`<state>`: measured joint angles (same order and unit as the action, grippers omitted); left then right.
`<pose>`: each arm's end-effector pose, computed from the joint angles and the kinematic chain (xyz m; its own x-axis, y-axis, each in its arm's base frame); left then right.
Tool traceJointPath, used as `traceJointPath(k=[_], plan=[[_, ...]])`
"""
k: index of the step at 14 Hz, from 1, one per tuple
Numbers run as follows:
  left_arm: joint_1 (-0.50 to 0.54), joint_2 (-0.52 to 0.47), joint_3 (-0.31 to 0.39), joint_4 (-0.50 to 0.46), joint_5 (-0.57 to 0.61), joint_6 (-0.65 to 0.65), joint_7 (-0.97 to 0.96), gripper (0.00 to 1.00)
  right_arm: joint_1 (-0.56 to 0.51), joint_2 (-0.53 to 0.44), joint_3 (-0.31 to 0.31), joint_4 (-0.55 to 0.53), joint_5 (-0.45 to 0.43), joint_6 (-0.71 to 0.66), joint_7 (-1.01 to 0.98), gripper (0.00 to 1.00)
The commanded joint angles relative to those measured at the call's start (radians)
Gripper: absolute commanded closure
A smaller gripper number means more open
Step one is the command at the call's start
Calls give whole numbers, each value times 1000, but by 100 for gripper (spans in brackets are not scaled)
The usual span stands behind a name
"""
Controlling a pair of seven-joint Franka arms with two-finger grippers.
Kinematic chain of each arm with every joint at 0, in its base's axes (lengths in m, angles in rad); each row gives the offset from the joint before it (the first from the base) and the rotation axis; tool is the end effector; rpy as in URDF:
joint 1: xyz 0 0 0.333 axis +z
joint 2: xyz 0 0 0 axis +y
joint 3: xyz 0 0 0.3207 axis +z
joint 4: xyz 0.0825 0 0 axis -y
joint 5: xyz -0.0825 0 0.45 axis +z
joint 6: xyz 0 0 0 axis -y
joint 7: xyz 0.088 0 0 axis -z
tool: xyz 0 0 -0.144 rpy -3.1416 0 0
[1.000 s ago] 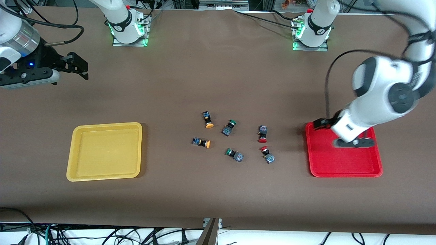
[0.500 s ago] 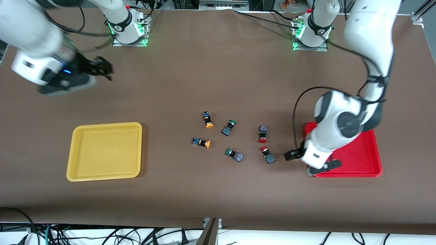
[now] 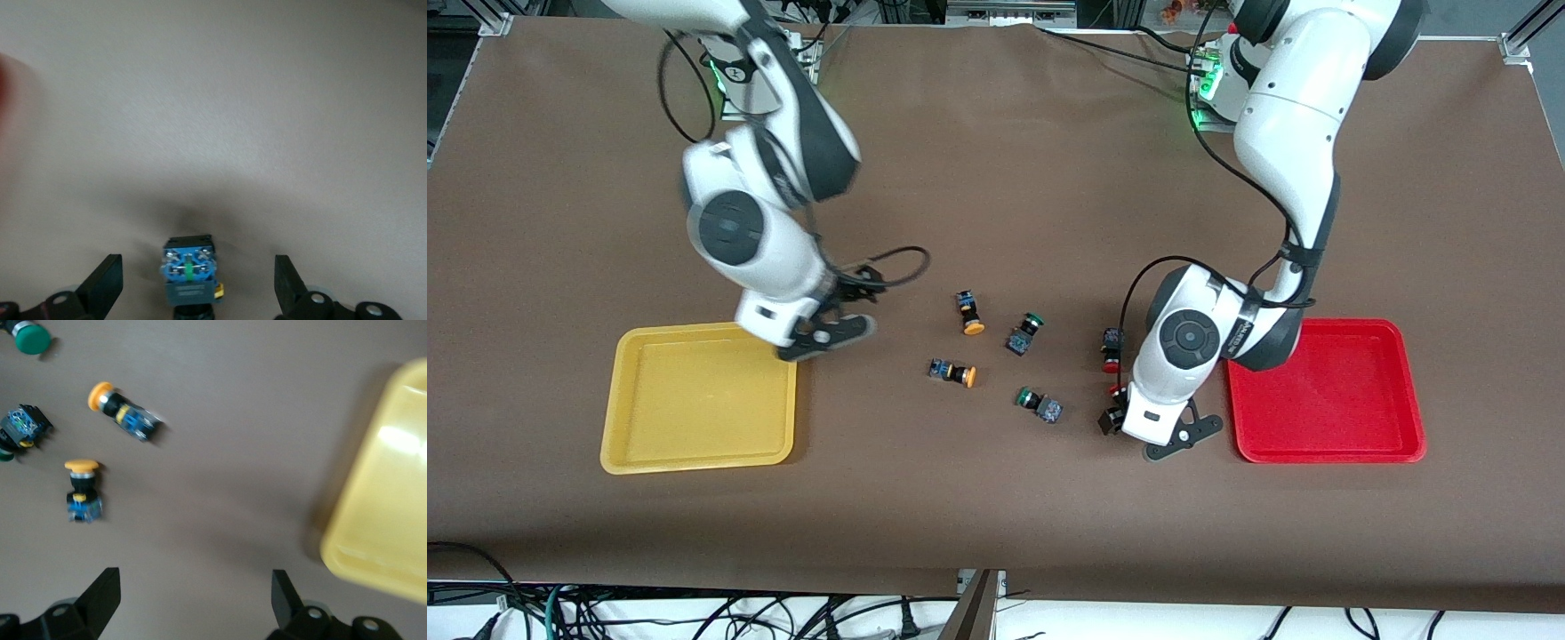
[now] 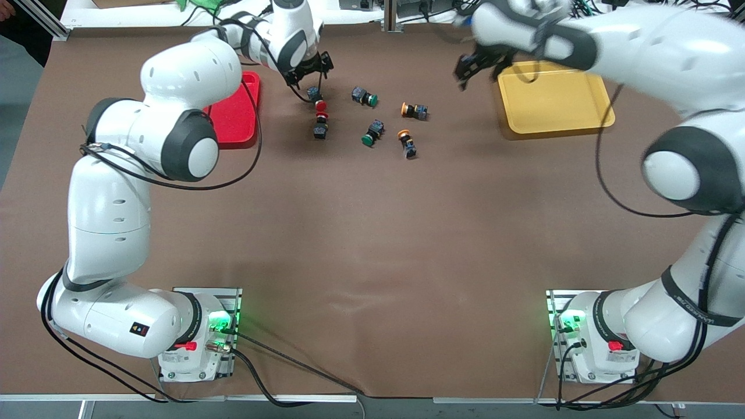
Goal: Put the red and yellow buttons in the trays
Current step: 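Reach red button with the left gripper while the right gripper reaches yellow button, then grasp the red button with the left gripper while the right gripper grasps yellow, then carry red button to red tray while the right gripper carries yellow button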
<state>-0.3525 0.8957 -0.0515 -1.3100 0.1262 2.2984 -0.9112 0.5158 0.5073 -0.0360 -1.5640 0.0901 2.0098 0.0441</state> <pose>0.7542 -0.3073 0.1341 0.8952 0.4332 0.1051 0.4320 -0.9012 0.0353 0.6527 0.3518 0.2809 0.9188 0.3893 -0.0647 0.3860 -0.9206 -0.0587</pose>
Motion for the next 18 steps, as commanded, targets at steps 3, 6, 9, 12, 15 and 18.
traceJointPath(k=[3, 6, 9, 12, 15, 18], plan=[[-17, 15, 13, -11, 32, -5, -28, 0, 81, 193, -9, 96, 4, 191, -162, 0], [-28, 22, 13, -28, 32, -5, -28, 11, 110, 266, -12, 111, -6, 312, -269, 0], [-29, 20, 13, -29, 32, -10, -29, 49, 110, 315, -13, 142, -4, 362, -296, 0], [-28, 19, 13, -28, 32, -13, -29, 90, 102, 367, -13, 202, -4, 372, -326, 0], [-22, -1, 33, -19, 82, -80, -22, 96, 104, 395, -13, 211, -4, 412, -342, 0], [-5, -58, 38, -12, 187, -186, 18, 95, 101, 407, -13, 210, -1, 425, -346, 4]])
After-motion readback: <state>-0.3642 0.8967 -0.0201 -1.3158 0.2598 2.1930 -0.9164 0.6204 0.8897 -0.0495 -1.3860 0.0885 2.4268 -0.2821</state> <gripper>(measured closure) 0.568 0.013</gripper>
